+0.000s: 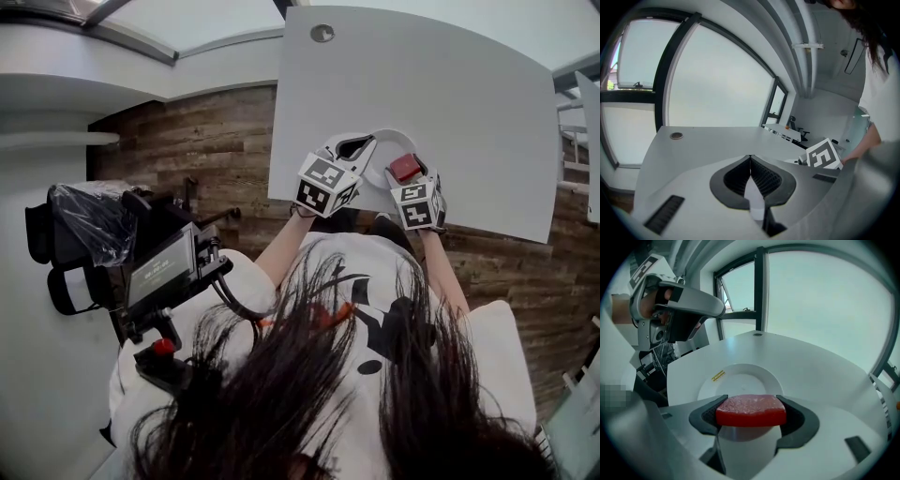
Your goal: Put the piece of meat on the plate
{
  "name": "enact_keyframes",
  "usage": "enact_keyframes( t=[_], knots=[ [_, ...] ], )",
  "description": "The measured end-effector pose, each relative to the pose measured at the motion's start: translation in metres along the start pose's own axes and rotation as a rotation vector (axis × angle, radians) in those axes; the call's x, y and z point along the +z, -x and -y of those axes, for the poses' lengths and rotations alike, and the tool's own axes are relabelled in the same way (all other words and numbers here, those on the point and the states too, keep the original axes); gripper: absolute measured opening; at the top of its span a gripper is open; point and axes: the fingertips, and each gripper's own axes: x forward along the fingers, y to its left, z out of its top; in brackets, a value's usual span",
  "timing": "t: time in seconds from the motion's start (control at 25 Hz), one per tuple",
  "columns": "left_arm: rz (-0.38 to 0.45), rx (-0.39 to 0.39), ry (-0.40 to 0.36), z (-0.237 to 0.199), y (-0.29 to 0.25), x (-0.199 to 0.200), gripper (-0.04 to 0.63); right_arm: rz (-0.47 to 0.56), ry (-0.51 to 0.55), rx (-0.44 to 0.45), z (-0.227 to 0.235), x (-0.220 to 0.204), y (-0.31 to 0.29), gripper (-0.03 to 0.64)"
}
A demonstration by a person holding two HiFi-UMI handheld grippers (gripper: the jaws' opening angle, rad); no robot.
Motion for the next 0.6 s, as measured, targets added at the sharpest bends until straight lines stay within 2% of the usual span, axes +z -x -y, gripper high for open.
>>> enact_keyframes(
  t=[0.6],
  knots=[
    [0.008, -0.009, -0.007, 0.002, -0.0031, 0.006, 0.005, -0.008, -0.022, -0.017, 0.0056, -0.0003, 0.0038, 0.328]
  ],
)
